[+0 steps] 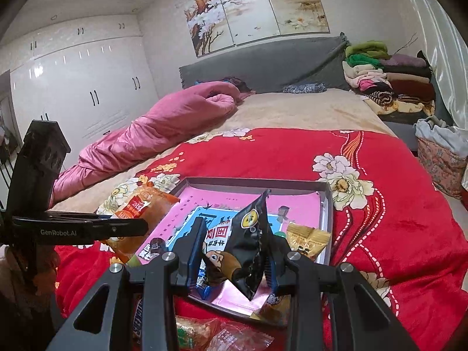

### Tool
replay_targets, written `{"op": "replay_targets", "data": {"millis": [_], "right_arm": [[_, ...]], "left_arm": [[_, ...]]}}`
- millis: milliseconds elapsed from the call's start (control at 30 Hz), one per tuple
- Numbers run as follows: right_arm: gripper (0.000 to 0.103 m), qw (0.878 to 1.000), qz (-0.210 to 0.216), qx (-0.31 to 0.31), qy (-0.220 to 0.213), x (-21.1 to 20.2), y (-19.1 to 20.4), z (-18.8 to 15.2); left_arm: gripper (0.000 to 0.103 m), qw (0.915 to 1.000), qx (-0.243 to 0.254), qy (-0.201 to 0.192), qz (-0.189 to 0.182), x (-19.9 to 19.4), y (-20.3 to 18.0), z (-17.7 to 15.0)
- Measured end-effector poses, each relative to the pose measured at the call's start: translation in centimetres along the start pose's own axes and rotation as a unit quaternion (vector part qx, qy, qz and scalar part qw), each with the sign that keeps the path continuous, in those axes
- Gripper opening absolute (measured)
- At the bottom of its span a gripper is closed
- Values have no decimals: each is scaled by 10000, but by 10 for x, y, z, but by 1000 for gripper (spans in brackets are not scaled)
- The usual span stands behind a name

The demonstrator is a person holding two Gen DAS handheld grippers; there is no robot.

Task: Organize snacks
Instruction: 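Carry the orange cake with left while right carries the black bag over the lid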

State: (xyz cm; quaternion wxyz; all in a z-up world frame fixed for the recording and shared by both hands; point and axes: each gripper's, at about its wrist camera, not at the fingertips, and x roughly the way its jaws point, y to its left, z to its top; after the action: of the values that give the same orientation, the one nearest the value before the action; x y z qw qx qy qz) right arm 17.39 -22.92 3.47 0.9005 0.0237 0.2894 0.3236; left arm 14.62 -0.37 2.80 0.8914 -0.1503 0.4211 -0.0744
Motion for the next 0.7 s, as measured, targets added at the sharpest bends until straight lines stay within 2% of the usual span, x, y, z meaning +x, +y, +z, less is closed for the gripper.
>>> {"op": "replay_targets", "data": {"millis": [367, 700], "right_arm": [[36, 10000, -17, 31, 90, 7, 1, -1], [36, 9986, 10, -98, 525, 31, 8, -15]], "left_arm": [[30, 9999, -81, 142, 11, 18, 7, -1], [30, 9995, -16, 293, 146, 37, 10, -7]]}}
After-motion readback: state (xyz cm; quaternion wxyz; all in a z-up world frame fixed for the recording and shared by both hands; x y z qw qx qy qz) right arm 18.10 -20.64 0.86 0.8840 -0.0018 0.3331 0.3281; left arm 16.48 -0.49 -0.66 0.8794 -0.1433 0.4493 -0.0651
